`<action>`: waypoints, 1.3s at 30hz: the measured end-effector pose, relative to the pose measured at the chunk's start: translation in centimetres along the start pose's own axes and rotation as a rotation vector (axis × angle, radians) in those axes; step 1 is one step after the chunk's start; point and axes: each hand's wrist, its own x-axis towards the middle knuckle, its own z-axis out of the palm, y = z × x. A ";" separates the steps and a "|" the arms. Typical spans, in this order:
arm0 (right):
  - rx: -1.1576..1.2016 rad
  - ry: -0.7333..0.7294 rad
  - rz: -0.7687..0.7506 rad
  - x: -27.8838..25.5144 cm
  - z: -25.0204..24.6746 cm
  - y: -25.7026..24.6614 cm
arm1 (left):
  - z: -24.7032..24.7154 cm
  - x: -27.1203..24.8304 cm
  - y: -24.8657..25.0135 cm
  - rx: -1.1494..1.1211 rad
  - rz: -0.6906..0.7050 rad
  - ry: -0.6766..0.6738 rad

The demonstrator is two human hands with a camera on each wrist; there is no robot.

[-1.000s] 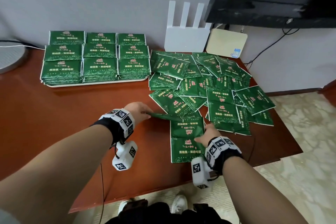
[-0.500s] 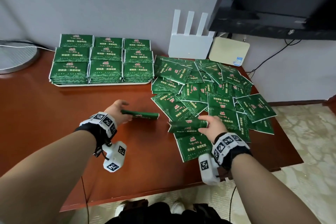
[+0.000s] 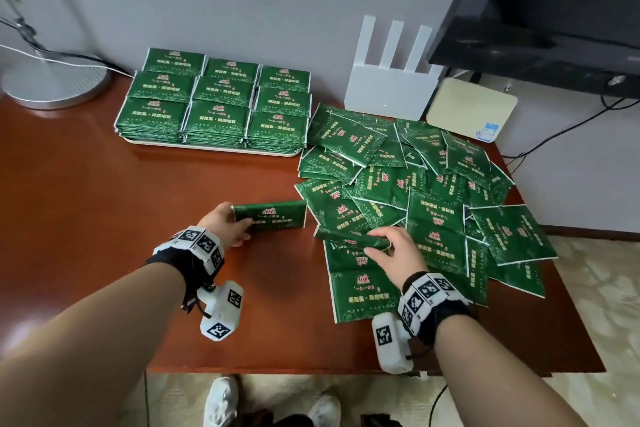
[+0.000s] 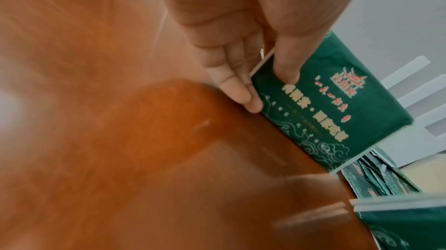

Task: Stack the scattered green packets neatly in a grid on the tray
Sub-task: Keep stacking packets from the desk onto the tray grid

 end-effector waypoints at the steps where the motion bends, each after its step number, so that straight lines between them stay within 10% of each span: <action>1: 0.016 -0.012 -0.017 0.2 0.1 0.0 | 0.3 -0.1 -0.1 -0.014 -0.014 0.014; 19: -0.149 -0.133 -0.187 1.3 -2.1 -0.7 | -0.3 -4.7 2.0 0.326 0.042 0.158; 29: -0.046 -0.100 0.084 0.9 0.5 1.2 | 1.9 -3.2 0.1 0.475 0.057 0.046; 39: 0.346 0.134 0.116 3.3 -2.6 -7.1 | -10.1 0.5 5.5 0.555 0.220 0.019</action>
